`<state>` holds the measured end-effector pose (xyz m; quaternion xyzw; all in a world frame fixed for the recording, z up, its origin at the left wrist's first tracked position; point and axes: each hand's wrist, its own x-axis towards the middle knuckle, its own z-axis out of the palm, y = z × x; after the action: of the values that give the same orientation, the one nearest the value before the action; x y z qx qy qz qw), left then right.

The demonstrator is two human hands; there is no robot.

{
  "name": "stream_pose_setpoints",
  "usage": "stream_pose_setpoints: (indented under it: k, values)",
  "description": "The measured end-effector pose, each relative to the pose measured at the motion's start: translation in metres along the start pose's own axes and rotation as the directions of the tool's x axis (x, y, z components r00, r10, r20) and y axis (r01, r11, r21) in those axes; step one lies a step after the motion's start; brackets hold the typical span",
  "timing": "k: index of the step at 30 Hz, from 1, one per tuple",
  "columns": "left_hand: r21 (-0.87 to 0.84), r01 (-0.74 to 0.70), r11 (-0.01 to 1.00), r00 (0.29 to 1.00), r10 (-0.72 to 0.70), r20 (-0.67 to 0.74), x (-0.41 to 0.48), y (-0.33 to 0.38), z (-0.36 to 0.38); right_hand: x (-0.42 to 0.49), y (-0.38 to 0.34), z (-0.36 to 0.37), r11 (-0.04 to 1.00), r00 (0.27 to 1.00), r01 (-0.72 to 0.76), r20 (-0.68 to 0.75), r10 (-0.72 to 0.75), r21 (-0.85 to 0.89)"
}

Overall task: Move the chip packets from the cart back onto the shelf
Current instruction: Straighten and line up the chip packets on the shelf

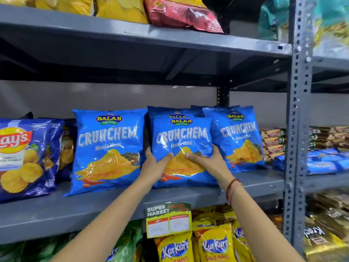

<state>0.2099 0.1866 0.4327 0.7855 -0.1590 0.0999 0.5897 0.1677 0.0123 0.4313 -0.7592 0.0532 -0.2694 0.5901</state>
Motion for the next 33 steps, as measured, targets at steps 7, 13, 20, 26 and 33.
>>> stream_pose_setpoints:
  k: [7,13,20,26,33]
  values:
    - [-0.169,0.226,0.959,0.974,-0.217,0.069,0.022,-0.013,-0.011,0.007,0.011,-0.009,0.992,0.994,0.083,0.058,-0.089,0.090]
    - [-0.267,0.089,0.959,0.995,-0.097,-0.017,0.006,0.004,0.002,0.004,-0.009,-0.019,0.984,0.983,0.169,0.065,-0.172,0.055]
    - [-0.197,-0.035,0.980,0.990,0.006,-0.142,0.005,-0.005,0.013,0.021,0.009,-0.021,0.981,0.974,0.193,0.114,-0.194,0.025]
    - [-0.172,-0.053,0.984,0.985,0.024,-0.168,0.008,-0.009,0.017,0.026,0.019,-0.017,0.976,0.971,0.213,0.104,-0.217,0.040]
    - [-0.213,-0.095,0.972,0.985,0.061,-0.163,0.009,-0.009,0.015,0.031,0.016,-0.014,0.955,0.956,0.286,0.045,-0.290,0.077]
